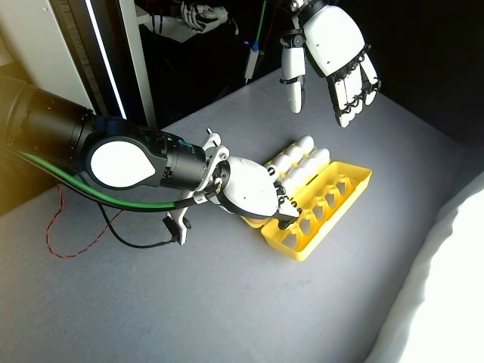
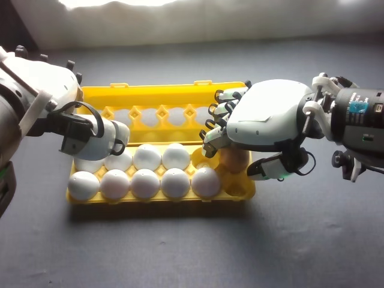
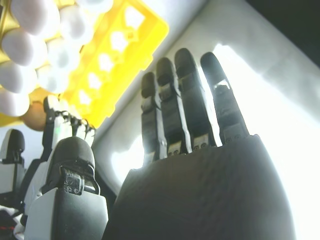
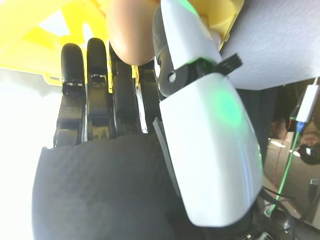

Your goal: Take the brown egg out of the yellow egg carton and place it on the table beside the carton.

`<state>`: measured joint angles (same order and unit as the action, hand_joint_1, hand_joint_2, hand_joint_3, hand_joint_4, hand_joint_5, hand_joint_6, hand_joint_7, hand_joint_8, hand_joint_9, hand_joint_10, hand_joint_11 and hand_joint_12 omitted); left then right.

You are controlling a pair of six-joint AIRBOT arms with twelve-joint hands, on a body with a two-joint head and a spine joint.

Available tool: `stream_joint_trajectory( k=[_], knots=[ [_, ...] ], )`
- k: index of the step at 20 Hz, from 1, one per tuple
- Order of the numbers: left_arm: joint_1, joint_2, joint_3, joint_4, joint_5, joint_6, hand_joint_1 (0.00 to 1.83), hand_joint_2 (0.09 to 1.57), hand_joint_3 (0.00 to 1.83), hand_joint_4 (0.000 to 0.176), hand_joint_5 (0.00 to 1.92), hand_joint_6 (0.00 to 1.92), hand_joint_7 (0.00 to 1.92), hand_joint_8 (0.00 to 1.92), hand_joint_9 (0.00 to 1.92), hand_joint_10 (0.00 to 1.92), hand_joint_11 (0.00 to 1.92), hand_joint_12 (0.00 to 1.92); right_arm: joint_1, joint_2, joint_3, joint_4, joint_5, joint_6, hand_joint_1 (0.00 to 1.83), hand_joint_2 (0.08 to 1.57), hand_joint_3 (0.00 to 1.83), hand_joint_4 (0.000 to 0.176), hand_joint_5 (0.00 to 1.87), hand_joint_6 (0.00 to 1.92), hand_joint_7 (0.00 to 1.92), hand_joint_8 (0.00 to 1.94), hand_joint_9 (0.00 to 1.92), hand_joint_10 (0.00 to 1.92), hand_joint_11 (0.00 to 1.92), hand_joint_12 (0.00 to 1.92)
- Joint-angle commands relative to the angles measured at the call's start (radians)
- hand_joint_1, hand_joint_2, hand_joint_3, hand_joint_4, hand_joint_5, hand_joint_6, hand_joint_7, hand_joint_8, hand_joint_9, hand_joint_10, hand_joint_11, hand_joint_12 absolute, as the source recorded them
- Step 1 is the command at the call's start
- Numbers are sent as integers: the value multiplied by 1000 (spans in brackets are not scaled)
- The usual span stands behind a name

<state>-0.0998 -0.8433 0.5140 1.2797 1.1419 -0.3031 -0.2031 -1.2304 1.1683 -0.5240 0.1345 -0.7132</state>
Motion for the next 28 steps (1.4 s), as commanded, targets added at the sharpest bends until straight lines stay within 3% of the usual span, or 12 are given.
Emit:
stream_joint_trajectory(
  k=[1, 7, 8, 9, 10, 12, 14, 15, 16, 17, 19, 28],
  knots=[
    [-9, 17, -3, 94, 19, 5, 0, 1252, 0, 0, 412, 0, 479, 0, 438, 1, 4, 751, 0, 5, 0, 6, 74, -4, 1123, 1159, 2, 0, 440, 436, 615, 119, 220, 882, 0, 1390],
    [-9, 17, -3, 94, 19, 5, 0, 1237, 1, 0, 421, 8, 480, 9, 424, 7, 18, 714, -2, 3, 9, 6, 78, -13, 1124, 1192, 1, 0, 580, 566, 646, 606, 364, 1104, 0, 1654],
    [-9, 17, -3, 94, 19, 5, 0, 1243, 1, 0, 430, 4, 487, 4, 431, 4, 3, 745, -2, 3, 12, 6, 79, -13, 1079, 1263, 0, 0, 650, 1258, 664, 690, 398, 1161, 0, 1724],
    [-9, 17, -3, 94, 19, 5, 0, 1243, 1, 0, 430, 4, 487, 4, 431, 4, 3, 745, -2, 3, 15, 6, 79, -13, 1079, 1263, 0, 0, 650, 1258, 664, 690, 398, 1161, 0, 1724],
    [-9, 17, -3, 94, 19, 5, 0, 1245, 1, 0, 432, 3, 489, 3, 432, 4, 1, 753, -2, 3, 16, 6, 79, -13, 1110, 1287, 3, 0, 594, 1469, 721, 1283, 410, 1206, 4, 1774],
    [-9, 17, -3, 94, 19, 5, 0, 1245, 1, 0, 432, 3, 489, 3, 432, 4, 1, 753, -2, 2, 21, 6, 82, -14, 1110, 1287, 3, 0, 594, 1469, 721, 1283, 410, 1206, 4, 1774],
    [-9, 17, -3, 94, 19, 5, 0, 1247, 2, 0, 420, 0, 478, 0, 423, 0, 0, 752, -2, 2, 25, 6, 84, -15, 1123, 1284, 0, 0, 608, 1473, 741, 1400, 455, 1249, 58, 1786],
    [-9, 17, -3, 94, 19, 5, 0, 1256, 5, 0, 418, 1, 475, 2, 429, 3, 3, 754, -2, 2, 26, 6, 84, -16, 1163, 1231, 0, 0, 713, 1342, 829, 1304, 597, 1220, 235, 1725],
    [-9, 17, -3, 94, 19, 5, 0, 1254, 3, 0, 407, 0, 464, 0, 421, 0, 0, 744, -2, 2, 27, 6, 85, -16, 1300, 1231, 1, 0, 694, 1350, 829, 1276, 630, 1500, 255, 1725],
    [-9, 17, -3, 94, 19, 5, 0, 1253, 2, 0, 420, 5, 487, 9, 441, 8, 13, 755, -1, 2, 28, 6, 89, -17, 1336, 1229, 0, 0, 686, 1349, 846, 1264, 644, 1553, 276, 1707],
    [-9, 17, -3, 94, 19, 5, 0, 1252, 1, 0, 439, 9, 504, 11, 454, 10, 17, 762, 1, 2, 29, 6, 103, -18, 1351, 1196, 0, 0, 748, 1260, 897, 1169, 728, 1471, 373, 1654],
    [-9, 17, -3, 94, 19, 5, 0, 1256, 1, 0, 412, 0, 487, 0, 444, 1, 13, 757, 40, 12, 40, 25, 131, -21, 1346, 1204, 1, 0, 742, 1286, 861, 1205, 708, 1497, 359, 1686]
  ],
)
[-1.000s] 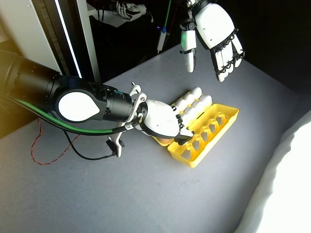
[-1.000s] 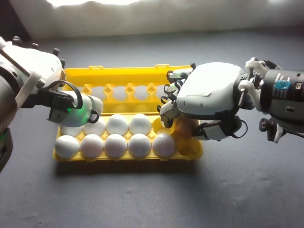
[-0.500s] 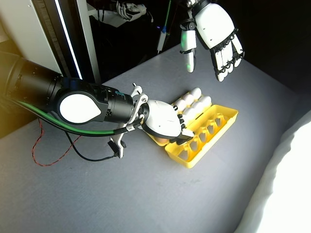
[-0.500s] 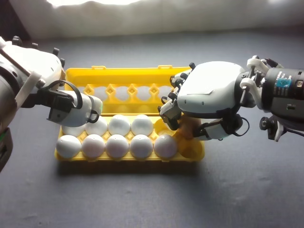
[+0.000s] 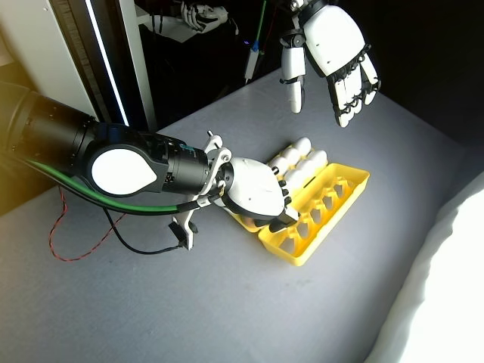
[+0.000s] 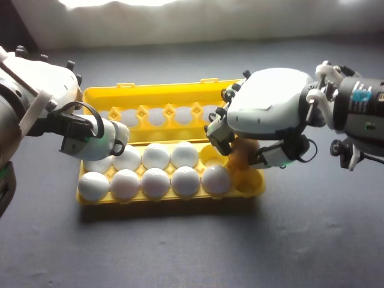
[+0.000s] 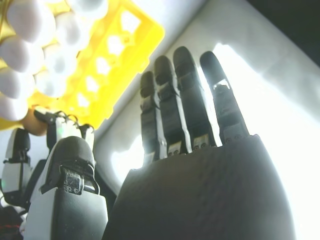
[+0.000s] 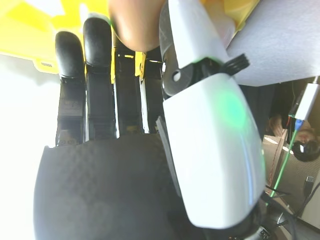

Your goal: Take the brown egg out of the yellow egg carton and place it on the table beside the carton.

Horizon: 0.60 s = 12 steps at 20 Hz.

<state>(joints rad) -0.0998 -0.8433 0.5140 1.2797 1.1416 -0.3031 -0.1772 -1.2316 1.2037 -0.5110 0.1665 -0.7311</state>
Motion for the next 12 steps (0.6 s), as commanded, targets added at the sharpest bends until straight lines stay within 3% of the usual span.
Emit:
stream_joint_trajectory(
  k=[1, 12],
  knots=[
    [-9, 17, -3, 94, 20, 5, 0, 1256, 1, 0, 417, 3, 488, 2, 445, 2, 13, 759, 19, 14, 5, 15, 99, -4, 1347, 1203, 0, 0, 748, 1274, 864, 1198, 709, 1499, 361, 1678],
    [-10, 17, -3, 93, 19, 5, 0, 1248, 0, 0, 440, 8, 517, 9, 465, 10, 19, 775, 72, 61, 6, 29, 78, -5, 1346, 1202, 1, 0, 746, 1279, 863, 1183, 710, 1512, 353, 1712]
  ],
)
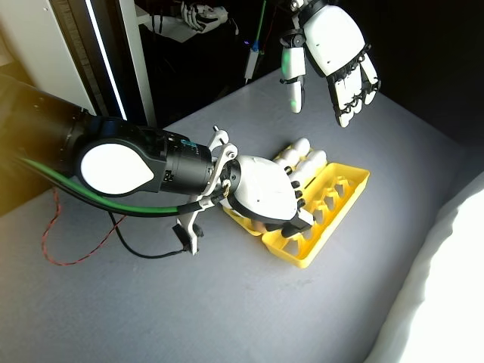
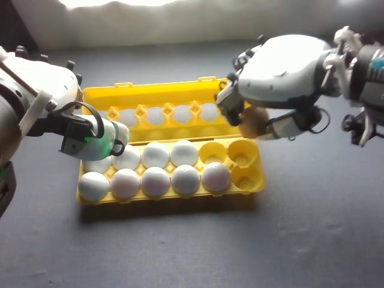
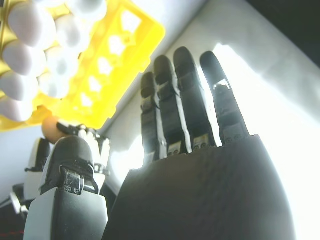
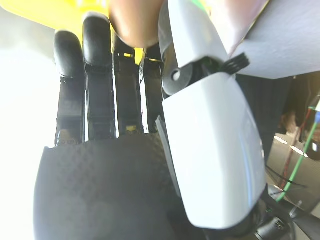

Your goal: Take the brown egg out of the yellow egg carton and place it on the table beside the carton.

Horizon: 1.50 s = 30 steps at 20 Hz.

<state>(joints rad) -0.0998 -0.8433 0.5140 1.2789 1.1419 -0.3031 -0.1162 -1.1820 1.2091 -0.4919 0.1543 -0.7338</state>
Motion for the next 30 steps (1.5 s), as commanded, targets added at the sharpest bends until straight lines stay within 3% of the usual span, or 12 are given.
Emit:
stream_joint_trajectory(
  k=[1, 5, 10, 21, 23, 24, 25, 26, 27, 28, 30],
  knots=[
    [-10, 17, -3, 93, 19, 4, 0, 1252, 0, 0, 455, 3, 537, 4, 488, 7, 27, 803, 14, 18, 1, 10, 87, -5, 1353, 1185, 0, 0, 787, 1218, 900, 1129, 736, 1476, 384, 1702],
    [-10, 17, -3, 93, 19, 4, 0, 1254, 1, 0, 432, 2, 514, 1, 462, 0, 3, 783, 13, 40, 0, 9, 58, -56, 1350, 1192, 1, 0, 777, 1233, 874, 1188, 723, 1487, 380, 1712],
    [-10, 17, -3, 93, 19, 4, 0, 1247, 0, 0, 436, 1, 530, 5, 480, 5, 24, 787, -44, 44, 1, 9, 53, -115, 1346, 1205, 2, 0, 745, 1278, 855, 1212, 703, 1516, 353, 1719],
    [-10, 17, -3, 93, 19, 4, 0, 1256, 2, 0, 446, 10, 538, 12, 482, 11, 25, 775, -101, 27, 3, 25, 94, -123, 1350, 1195, 0, 0, 773, 1226, 869, 1180, 727, 1499, 350, 1687],
    [-10, 17, -3, 93, 19, 4, 0, 1250, 0, 0, 436, 4, 535, 8, 476, 7, 19, 772, -104, 25, 3, 96, 98, -213, 1349, 1196, 1, 0, 752, 1255, 878, 1178, 723, 1487, 369, 1671],
    [-10, 17, -3, 93, 19, 4, 0, 1248, 0, 0, 435, 3, 534, 7, 474, 6, 18, 771, -104, 25, 3, 97, 99, -217, 1197, 1231, 1, 0, 696, 1369, 833, 1274, 614, 1267, 287, 1675],
    [-10, 17, -3, 93, 19, 4, 0, 1251, 0, 0, 446, 7, 541, 9, 482, 8, 21, 773, -104, 25, 3, 97, 99, -217, 1157, 1250, 3, 0, 655, 1431, 809, 1315, 581, 1174, 249, 1671],
    [-10, 17, -3, 93, 19, 4, 0, 1252, 0, 0, 452, 9, 551, 13, 492, 12, 27, 775, -104, 25, 3, 97, 100, -217, 1068, 1291, 4, 0, 635, 1480, 658, 970, 490, 1099, 150, 1662],
    [-10, 17, -3, 93, 19, 4, 0, 1253, 1, 0, 453, 9, 547, 10, 486, 9, 21, 771, -103, 25, 3, 97, 100, -217, 1068, 1223, 0, 0, 488, 974, 610, 712, 421, 978, 71, 1606],
    [-10, 17, -3, 93, 19, 4, 0, 1253, 1, 0, 450, 7, 544, 8, 484, 7, 22, 771, -102, 25, 3, 97, 100, -217, 1068, 1186, 0, 0, 518, 702, 635, 555, 424, 893, 53, 1577],
    [-10, 17, -3, 93, 19, 4, 0, 1255, 2, 0, 444, 3, 532, 1, 476, 3, 15, 768, -100, 25, 3, 97, 101, -217, 1065, 1156, 0, 0, 573, 474, 684, 378, 443, 797, 51, 1531]
  ],
)
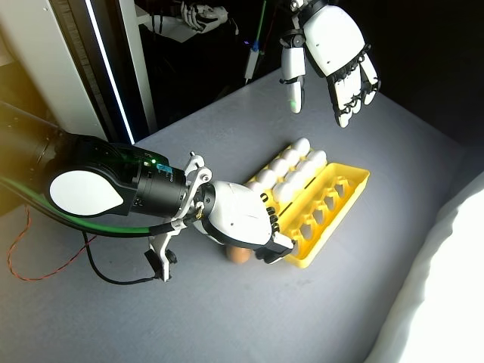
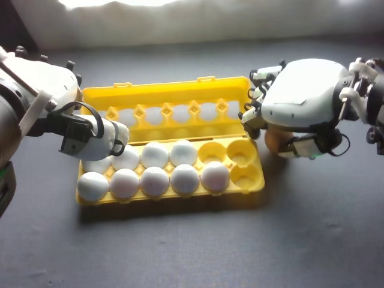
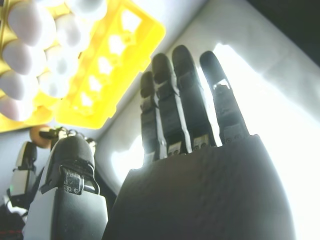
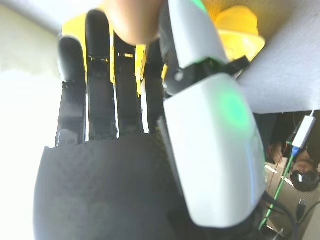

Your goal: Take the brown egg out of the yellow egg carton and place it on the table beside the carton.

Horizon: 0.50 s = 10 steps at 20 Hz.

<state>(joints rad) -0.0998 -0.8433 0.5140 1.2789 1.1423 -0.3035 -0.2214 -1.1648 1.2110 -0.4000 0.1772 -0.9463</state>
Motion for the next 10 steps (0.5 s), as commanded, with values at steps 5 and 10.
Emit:
stream_joint_trajectory(
  k=[5, 10],
  knots=[
    [-10, 17, -3, 93, 19, 4, 0, 1256, 1, 0, 433, 4, 532, 6, 475, 6, 10, 768, 7, 8, 1, 5, 79, -8, 1073, 1146, 0, 0, 548, 396, 657, 275, 396, 779, 4, 1547],
    [-10, 17, -3, 93, 19, 3, 0, 1256, 1, 0, 444, 5, 544, 7, 485, 8, 22, 775, 38, 13, 1, 5, 78, -9, 1075, 1114, 0, 0, 533, 358, 636, 211, 365, 764, 0, 1536]
  ],
)
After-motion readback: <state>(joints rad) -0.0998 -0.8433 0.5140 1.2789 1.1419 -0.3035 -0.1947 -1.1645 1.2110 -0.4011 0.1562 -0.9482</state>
